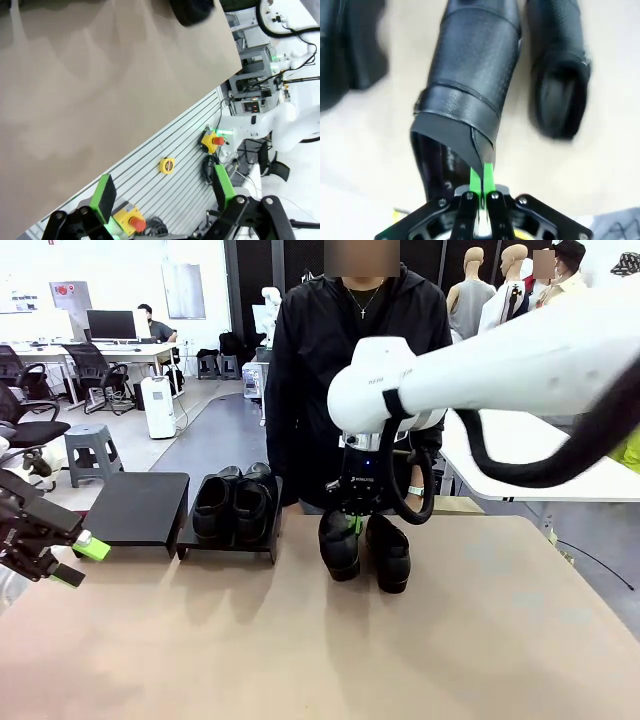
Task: Organize the shoes by placing them on the stand.
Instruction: Pick up one Shoe and place it in the middle of the table.
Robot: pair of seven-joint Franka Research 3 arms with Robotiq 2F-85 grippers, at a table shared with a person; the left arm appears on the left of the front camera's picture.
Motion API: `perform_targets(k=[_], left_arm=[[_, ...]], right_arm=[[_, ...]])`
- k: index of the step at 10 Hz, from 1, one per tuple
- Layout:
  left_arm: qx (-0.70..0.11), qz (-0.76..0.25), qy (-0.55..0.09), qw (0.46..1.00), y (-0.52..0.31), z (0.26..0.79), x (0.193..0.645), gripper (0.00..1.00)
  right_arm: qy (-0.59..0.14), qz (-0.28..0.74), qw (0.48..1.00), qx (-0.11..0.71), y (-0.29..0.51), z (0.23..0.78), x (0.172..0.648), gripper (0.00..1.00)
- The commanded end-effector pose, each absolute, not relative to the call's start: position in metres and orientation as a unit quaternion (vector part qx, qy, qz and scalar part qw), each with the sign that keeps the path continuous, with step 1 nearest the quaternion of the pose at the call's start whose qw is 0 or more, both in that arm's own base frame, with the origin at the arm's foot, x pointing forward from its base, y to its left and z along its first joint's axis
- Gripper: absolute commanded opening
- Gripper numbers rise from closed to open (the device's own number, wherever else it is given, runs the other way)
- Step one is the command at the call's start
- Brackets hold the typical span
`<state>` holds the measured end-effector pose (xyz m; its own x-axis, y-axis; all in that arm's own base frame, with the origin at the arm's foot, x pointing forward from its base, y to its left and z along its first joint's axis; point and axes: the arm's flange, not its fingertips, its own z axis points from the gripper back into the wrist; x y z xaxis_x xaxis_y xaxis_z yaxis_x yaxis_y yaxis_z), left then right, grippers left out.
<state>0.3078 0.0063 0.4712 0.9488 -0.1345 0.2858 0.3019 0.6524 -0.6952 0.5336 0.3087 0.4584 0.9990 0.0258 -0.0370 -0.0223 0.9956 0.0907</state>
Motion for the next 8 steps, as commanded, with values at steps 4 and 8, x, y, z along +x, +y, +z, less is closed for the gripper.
perform_targets(k=[4,8], left_arm=[[-0.41,-0.128,-0.11,0.896,0.008,0.471,0.307,1.0],[-0.41,-0.128,-0.11,0.896,0.008,0.471,0.307,1.0]], right_arm=[[-0.038,0.037,0.988,0.146,0.262,0.46,0.403,0.0],[0.02,0.031,0.996,0.083,0.299,0.464,0.412,0.0]])
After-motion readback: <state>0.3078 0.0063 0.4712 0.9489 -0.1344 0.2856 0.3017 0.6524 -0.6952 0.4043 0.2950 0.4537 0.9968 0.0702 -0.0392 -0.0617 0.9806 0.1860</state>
